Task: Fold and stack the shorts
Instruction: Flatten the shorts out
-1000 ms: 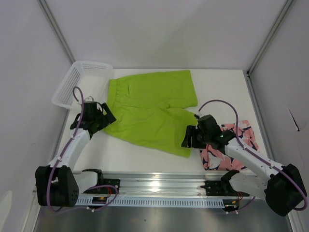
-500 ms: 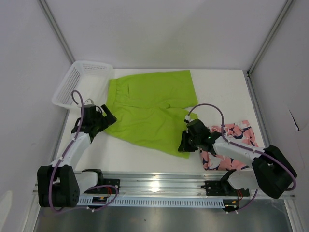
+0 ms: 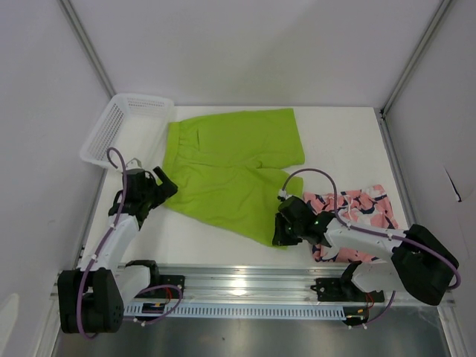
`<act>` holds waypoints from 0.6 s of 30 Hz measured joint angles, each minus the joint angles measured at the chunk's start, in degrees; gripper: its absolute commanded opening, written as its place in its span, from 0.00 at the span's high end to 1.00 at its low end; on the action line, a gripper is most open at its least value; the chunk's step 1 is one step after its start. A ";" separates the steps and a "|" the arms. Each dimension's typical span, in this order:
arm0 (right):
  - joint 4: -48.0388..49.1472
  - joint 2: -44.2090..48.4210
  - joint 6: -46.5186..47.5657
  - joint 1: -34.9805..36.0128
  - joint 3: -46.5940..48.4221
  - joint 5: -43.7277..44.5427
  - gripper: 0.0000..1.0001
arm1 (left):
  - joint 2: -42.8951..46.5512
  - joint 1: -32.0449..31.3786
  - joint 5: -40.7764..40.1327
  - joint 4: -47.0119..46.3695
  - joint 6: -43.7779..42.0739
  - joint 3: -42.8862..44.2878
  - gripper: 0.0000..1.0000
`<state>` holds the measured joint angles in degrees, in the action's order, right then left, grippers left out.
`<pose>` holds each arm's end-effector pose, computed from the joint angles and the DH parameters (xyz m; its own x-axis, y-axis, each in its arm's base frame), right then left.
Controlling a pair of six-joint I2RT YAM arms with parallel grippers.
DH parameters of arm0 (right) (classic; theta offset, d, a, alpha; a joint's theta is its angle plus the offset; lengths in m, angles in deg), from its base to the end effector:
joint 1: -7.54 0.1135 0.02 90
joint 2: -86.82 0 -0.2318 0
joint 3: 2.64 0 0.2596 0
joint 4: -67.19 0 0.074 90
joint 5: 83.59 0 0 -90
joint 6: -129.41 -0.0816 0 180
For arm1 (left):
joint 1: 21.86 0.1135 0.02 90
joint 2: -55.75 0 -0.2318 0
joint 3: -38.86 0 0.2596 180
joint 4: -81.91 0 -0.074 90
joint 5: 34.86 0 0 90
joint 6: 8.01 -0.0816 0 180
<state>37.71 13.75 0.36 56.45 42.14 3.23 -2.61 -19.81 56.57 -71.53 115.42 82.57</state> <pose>0.1701 0.2020 0.0807 -0.9181 -0.0957 -0.3846 -0.2492 0.8940 0.3724 0.2665 0.0075 0.1427 -0.5401 -0.5704 -0.6188 -0.3769 0.8213 -0.4282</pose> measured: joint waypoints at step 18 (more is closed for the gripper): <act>-11.58 9.73 3.13 3.65 4.92 11.04 0.28 | 0.37 4.66 1.03 -1.62 1.18 -3.98 0.03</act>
<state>26.12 23.47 3.49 60.10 47.06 14.27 -2.24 -15.16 57.60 -73.15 116.60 78.60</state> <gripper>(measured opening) 0.681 0.984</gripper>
